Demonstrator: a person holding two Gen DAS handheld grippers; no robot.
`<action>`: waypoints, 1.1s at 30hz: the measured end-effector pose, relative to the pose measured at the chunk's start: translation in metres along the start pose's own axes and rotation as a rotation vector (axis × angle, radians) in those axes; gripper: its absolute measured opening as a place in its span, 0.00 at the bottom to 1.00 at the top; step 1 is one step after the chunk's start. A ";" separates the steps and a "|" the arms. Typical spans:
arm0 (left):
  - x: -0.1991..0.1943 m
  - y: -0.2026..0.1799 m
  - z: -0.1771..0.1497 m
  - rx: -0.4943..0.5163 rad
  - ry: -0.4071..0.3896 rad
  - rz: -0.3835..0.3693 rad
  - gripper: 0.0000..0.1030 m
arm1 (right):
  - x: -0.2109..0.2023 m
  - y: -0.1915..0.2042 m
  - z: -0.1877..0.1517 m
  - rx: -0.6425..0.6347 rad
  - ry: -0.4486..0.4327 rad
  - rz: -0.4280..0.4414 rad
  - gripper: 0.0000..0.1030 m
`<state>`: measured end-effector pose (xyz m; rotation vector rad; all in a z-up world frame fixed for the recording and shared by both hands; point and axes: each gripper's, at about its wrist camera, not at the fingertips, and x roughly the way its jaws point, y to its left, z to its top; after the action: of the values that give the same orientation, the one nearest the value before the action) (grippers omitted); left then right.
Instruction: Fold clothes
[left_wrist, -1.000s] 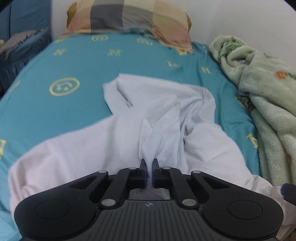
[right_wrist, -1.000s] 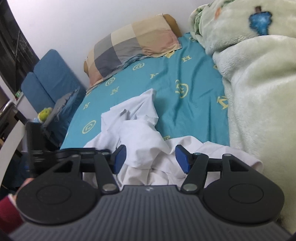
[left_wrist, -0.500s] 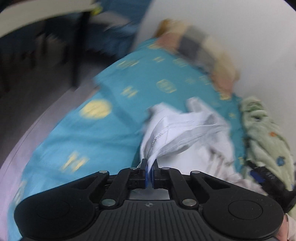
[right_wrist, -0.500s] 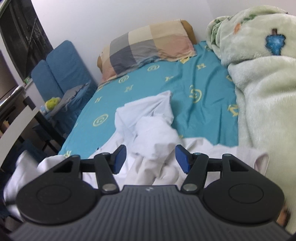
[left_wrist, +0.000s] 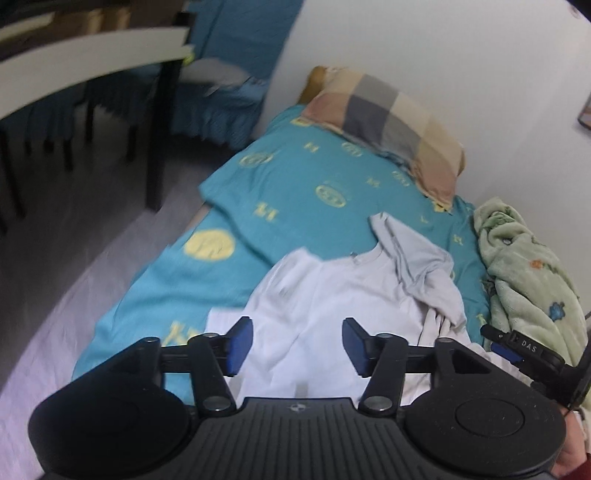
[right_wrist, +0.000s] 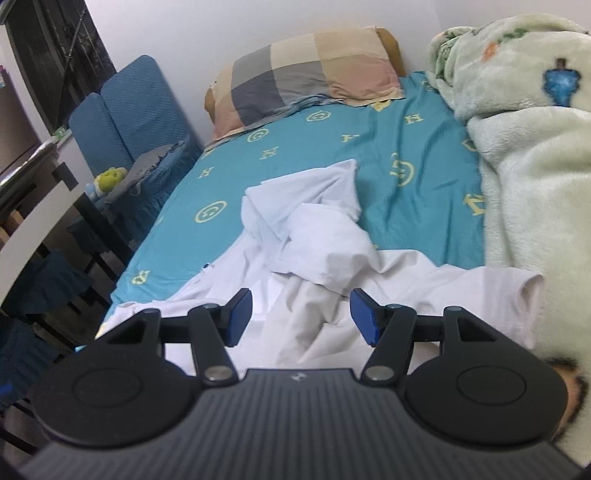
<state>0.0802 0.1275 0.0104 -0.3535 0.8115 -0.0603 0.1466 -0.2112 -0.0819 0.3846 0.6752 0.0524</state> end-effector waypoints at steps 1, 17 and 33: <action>0.011 -0.007 0.006 0.018 -0.006 -0.009 0.59 | 0.002 0.002 0.000 -0.004 0.004 0.007 0.60; 0.248 -0.035 0.046 0.343 0.124 0.081 0.55 | 0.049 0.019 -0.003 -0.046 0.082 0.118 0.60; 0.182 -0.062 0.036 0.233 0.044 -0.038 0.11 | 0.065 0.037 0.017 -0.177 0.025 0.082 0.60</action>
<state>0.2366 0.0453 -0.0738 -0.1484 0.8319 -0.1974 0.2104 -0.1710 -0.0952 0.2411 0.6739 0.1938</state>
